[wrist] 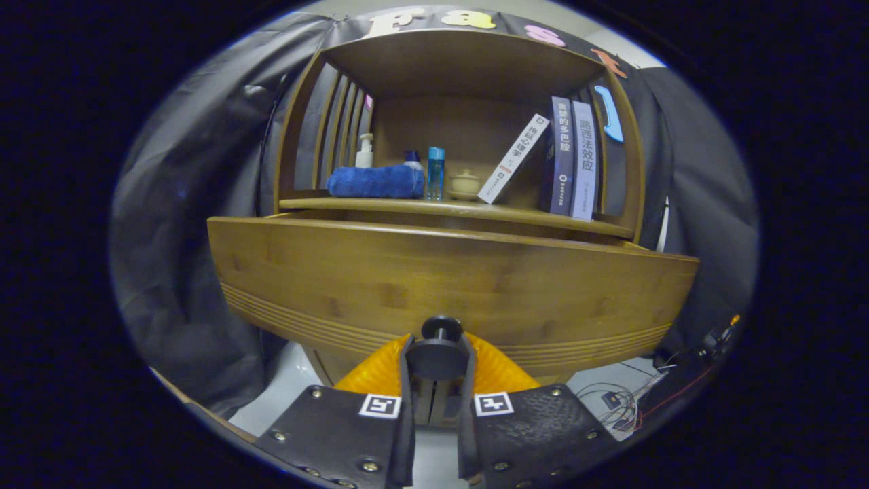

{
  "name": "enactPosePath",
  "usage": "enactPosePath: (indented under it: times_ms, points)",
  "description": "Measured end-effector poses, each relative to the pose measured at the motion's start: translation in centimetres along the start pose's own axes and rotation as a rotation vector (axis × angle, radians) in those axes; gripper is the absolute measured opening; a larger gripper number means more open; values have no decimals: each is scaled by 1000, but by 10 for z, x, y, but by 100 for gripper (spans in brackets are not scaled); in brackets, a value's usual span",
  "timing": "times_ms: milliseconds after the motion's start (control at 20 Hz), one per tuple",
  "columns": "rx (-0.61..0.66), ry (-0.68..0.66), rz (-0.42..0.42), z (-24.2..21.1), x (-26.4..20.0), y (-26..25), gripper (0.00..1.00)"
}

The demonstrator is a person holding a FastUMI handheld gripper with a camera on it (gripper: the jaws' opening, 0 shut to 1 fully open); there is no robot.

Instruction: Pull open the drawer, take out the items inside it, and place them on the countertop above the cabinet.

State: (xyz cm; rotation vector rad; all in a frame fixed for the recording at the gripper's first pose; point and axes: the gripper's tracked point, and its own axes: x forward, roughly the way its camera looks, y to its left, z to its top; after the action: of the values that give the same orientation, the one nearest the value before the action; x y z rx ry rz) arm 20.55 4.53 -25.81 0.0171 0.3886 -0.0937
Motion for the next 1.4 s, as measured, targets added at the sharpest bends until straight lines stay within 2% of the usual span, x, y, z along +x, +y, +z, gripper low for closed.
enactPosePath:
  times_ms: [450, 800, 850, 900, 950, 1150, 1400]
  points:
    - [12, 42, 49, -15, -41, 13, 25]
    - [-13, 75, 57, -21, -48, 13, 25]
    - [-10, 95, 65, -22, -51, 13, 36]
    - [-4, 98, 70, -23, -59, 13, 36]
    - [-9, 87, 74, -20, -66, 13, 46]
    - [-76, -49, 85, 20, -95, 11, 46]
    - [-83, -184, 110, 101, -99, 11, 69]
